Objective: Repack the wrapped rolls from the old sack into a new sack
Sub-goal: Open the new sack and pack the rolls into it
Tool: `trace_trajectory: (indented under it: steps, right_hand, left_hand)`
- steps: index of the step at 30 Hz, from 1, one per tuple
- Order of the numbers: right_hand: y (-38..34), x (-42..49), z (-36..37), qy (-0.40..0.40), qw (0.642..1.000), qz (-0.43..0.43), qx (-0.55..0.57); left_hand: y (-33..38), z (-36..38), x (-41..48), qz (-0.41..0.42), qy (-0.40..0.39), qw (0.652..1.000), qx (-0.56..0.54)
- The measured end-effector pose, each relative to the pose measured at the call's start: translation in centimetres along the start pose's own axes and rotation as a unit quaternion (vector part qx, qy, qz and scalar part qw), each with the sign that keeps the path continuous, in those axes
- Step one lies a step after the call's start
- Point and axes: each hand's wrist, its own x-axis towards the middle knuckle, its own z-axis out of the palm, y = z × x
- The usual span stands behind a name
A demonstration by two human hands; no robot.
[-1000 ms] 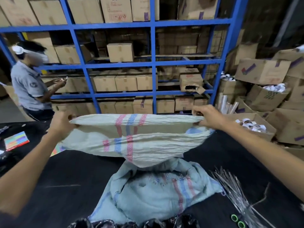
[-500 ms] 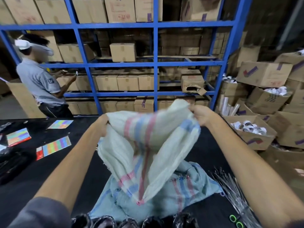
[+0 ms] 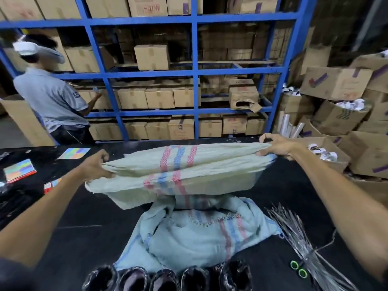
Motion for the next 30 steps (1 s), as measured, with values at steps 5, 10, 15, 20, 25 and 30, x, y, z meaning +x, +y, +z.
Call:
trace_trajectory:
  steps: [5,10,15,20,25,30]
  right_hand:
    - [1.3,2.0,0.4,0.162,0.979,-0.047,-0.111]
    - [-2.5,2.0,3.3,0.286,0.910,0.111,-0.278]
    - [-5.3,1.6,6.2,0.266,0.938,0.195,0.104]
    - [-1.8,-0.9,3.4,0.076,0.907,0.209,0.357]
    - [3.1,-3.3,2.4,-0.025,0.853,0.187,0.487]
    - [3.4,-2.1,3.7,-0.082,0.925,0.106,0.355]
  left_hand:
    - [0.6,1.0,-1.1,0.002,0.180,0.983,0.016]
    - [6.3,3.8,-2.7,-0.046,0.217,0.964,0.144]
    - [12.2,6.8,-2.6,-0.167,-0.006,0.944,-0.283]
    - [6.7,4.1,-1.8,-0.316,-0.057,0.786,-0.529]
    - [2.1,1.5,-2.9,-0.245,-0.086,0.724,-0.639]
    - [1.2,1.7,-3.2,-0.171,-0.026,0.956,-0.239]
